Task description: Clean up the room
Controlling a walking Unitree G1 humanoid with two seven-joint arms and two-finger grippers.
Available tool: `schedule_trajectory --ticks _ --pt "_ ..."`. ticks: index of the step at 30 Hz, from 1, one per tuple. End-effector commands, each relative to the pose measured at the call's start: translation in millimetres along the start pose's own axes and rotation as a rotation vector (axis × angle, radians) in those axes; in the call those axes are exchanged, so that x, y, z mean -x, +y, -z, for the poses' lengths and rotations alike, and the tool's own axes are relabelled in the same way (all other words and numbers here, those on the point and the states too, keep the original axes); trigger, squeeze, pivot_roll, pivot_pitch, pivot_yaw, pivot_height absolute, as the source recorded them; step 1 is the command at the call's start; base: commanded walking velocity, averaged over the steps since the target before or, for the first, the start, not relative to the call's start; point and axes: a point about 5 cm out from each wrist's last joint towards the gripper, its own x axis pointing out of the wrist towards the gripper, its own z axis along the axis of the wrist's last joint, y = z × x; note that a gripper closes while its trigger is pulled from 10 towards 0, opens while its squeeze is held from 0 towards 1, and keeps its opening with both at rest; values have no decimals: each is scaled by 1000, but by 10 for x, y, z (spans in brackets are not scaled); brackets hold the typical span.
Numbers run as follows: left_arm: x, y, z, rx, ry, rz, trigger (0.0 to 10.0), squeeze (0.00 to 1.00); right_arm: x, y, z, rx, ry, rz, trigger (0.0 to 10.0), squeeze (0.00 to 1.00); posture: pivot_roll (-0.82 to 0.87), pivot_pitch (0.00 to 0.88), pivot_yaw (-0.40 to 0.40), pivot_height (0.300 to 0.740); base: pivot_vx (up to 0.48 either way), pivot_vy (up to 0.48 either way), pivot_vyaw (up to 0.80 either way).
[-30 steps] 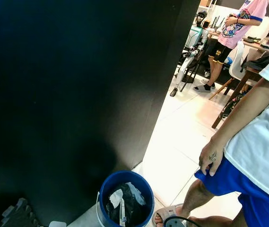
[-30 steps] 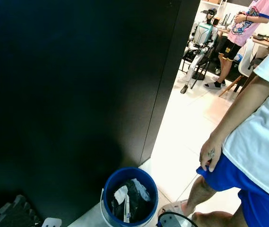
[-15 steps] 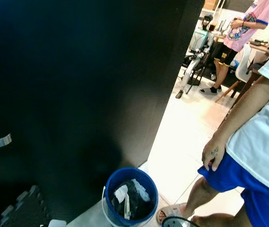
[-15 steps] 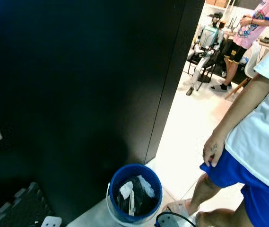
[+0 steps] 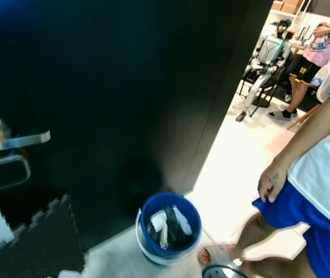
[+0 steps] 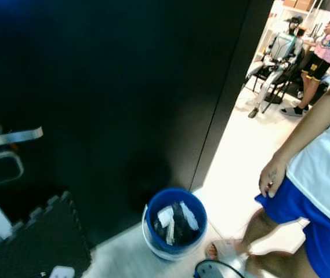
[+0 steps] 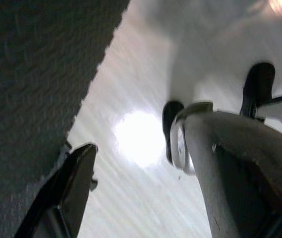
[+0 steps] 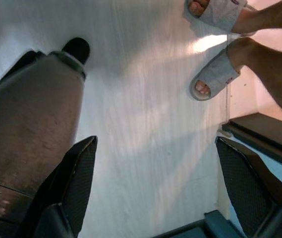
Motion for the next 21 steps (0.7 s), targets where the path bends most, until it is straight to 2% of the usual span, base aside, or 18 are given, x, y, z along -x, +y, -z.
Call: schedule_trajectory --ticks 1,17,21 --pt "10 -109 110 -15 47 38 10000 0 5 -49 12 12 7 12 10000 0 164 0 -167 740 -337 0 0" --pt "15 -121 137 -23 53 42 10000 0 9 -47 70 -5 24 16 10000 0 153 0 -165 740 -339 0 0" --pt "15 -110 135 -24 52 39 10000 0 9 -39 76 0 32 11 10000 0 155 0 -160 740 -340 0 -708"
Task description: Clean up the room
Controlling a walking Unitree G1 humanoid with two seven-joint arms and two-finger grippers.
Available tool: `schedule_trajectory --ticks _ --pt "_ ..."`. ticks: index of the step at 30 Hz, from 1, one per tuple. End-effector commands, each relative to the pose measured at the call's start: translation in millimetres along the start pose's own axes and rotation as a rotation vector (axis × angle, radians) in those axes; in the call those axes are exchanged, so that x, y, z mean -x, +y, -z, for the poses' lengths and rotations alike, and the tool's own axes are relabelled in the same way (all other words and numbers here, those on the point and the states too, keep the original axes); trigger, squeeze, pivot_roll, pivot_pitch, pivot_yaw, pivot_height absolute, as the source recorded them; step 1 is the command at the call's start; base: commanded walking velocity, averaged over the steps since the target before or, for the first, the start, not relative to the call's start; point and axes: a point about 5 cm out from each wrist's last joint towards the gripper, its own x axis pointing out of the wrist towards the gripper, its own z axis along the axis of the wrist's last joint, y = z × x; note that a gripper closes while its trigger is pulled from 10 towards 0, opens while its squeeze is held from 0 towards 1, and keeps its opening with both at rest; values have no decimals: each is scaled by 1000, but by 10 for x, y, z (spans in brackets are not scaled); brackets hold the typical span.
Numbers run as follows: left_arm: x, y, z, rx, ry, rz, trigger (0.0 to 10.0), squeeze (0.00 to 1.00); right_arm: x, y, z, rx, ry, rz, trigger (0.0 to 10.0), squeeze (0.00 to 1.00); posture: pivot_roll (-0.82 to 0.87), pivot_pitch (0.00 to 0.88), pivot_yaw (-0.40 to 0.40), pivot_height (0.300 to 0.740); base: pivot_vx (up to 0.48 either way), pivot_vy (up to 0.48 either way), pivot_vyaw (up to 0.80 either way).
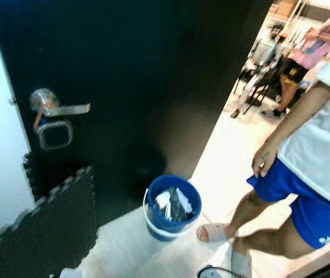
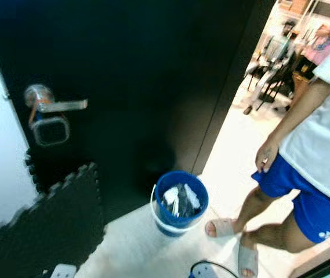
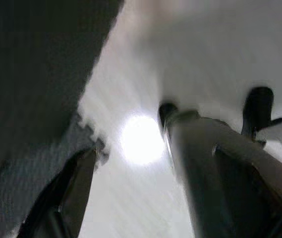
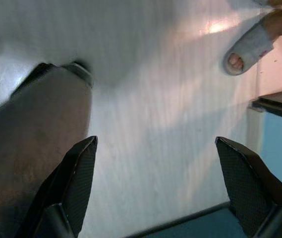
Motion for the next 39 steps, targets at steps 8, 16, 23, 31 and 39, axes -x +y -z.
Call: schedule_trajectory --ticks 8,16,23,31,39 --pt "24 -98 179 -12 68 35 10000 0 7 -74 28 14 16 20 10000 0 158 0 -165 740 -337 0 -709" --pt "29 -95 201 -9 72 34 10000 0 7 -73 30 15 19 21 10000 0 160 0 -168 740 -339 0 -706" --pt "31 -93 213 -22 76 38 10000 0 7 -58 44 7 24 20 10000 0 156 0 -160 740 -338 0 -708" --pt "25 -74 180 -23 65 18 10000 0 8 -60 52 1 26 21 10000 0 152 0 -156 740 -339 0 -706" --pt "2 110 -21 -14 -7 -96 10000 0 9 -83 51 1 29 26 10000 0 156 0 -161 740 -343 0 -706"
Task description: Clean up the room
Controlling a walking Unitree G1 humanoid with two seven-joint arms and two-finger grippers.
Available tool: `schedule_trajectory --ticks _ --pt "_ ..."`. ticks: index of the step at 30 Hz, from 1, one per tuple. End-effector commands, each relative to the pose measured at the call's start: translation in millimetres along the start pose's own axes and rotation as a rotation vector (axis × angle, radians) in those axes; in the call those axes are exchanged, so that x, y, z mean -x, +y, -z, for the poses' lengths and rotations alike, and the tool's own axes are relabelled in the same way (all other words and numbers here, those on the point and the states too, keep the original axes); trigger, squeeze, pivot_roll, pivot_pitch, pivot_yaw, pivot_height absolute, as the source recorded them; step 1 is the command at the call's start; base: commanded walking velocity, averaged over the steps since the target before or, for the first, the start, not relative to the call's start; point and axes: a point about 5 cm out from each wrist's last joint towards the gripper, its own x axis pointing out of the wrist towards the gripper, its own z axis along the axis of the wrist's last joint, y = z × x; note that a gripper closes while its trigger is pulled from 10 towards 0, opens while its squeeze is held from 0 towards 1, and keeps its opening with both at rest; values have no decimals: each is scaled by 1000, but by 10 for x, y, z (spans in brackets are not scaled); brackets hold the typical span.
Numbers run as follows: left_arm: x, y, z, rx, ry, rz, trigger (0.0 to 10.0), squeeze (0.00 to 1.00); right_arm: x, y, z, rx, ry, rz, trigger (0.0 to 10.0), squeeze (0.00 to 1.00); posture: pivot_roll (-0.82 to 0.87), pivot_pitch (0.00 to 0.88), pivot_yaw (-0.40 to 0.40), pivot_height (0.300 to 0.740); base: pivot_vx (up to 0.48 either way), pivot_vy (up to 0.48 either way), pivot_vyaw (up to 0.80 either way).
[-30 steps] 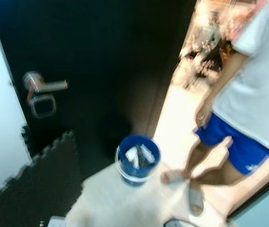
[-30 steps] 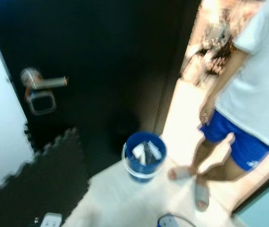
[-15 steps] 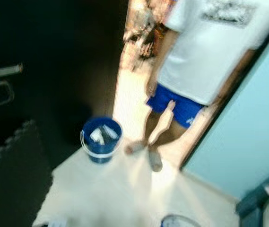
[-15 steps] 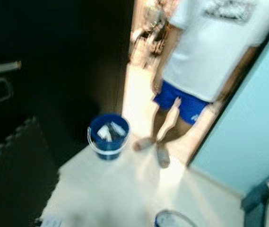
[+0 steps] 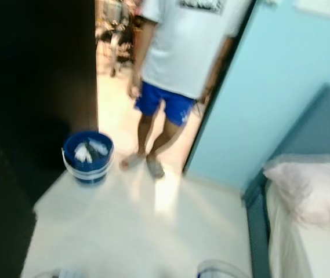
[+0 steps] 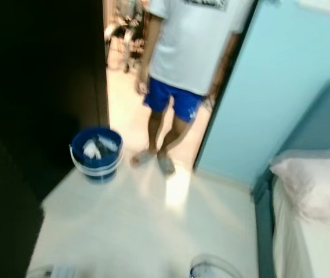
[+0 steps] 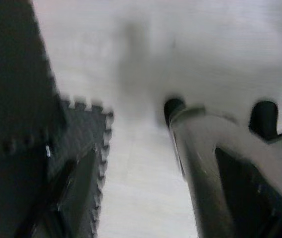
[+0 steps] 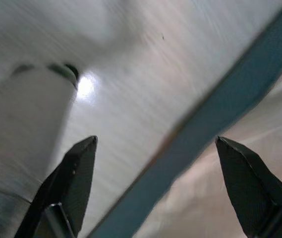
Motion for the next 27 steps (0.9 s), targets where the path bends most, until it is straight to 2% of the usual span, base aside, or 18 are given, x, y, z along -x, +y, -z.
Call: schedule_trajectory --ticks 1,10,27 --pt "3 65 19 -2 7 -41 10000 0 0 -14 -13 1 0 6 10000 0 156 0 -161 740 -341 0 -706" --pt "-23 31 -164 11 -46 -21 10000 0 1 -42 -22 13 4 11 10000 0 164 0 -169 740 -343 0 -706" --pt "-17 -45 -119 -22 -36 10 10000 0 5 -73 -1 19 12 20 10000 0 156 0 -166 740 -345 0 -706"
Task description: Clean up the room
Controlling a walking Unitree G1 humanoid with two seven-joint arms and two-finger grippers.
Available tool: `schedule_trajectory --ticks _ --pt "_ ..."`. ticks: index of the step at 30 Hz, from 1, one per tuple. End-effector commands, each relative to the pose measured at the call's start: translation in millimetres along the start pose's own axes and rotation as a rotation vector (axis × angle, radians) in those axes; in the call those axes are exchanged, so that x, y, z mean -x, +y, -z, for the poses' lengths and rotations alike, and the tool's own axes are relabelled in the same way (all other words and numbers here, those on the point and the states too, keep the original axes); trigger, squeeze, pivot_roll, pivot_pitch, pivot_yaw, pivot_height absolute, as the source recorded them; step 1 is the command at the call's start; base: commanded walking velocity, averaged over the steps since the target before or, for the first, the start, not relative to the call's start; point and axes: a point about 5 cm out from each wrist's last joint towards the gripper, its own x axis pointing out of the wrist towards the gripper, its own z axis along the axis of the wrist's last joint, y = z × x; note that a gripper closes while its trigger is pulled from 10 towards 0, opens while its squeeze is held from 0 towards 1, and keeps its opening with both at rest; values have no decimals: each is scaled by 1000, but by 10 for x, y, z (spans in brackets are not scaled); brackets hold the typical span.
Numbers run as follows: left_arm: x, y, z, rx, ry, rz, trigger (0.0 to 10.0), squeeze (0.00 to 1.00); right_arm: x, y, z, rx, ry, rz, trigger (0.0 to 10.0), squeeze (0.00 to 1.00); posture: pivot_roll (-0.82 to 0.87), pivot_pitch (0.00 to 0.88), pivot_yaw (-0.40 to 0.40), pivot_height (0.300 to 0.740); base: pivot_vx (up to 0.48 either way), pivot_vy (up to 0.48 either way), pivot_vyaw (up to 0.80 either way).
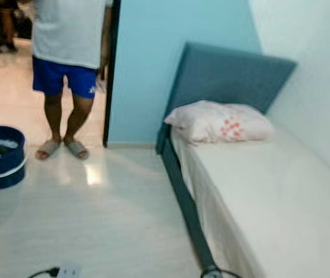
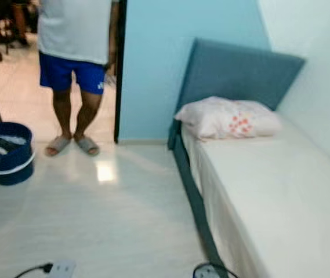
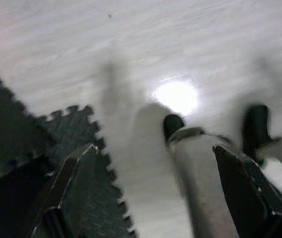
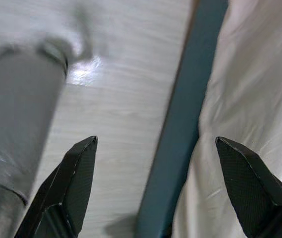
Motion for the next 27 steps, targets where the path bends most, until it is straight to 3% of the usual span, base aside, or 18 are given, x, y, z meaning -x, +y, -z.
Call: schedule_trajectory --ticks 1,8,27 --pt "4 -75 21 -18 7 26 10000 0 8 -74 43 15 15 22 10000 0 157 0 -167 740 -341 0 -706" --pt "3 -91 13 -21 3 36 10000 0 9 -83 51 21 20 26 10000 0 157 0 -166 740 -324 0 -703" --pt "8 -115 0 -47 -25 54 10000 0 9 -95 45 8 17 44 10000 0 155 0 -159 740 0 0 -690"
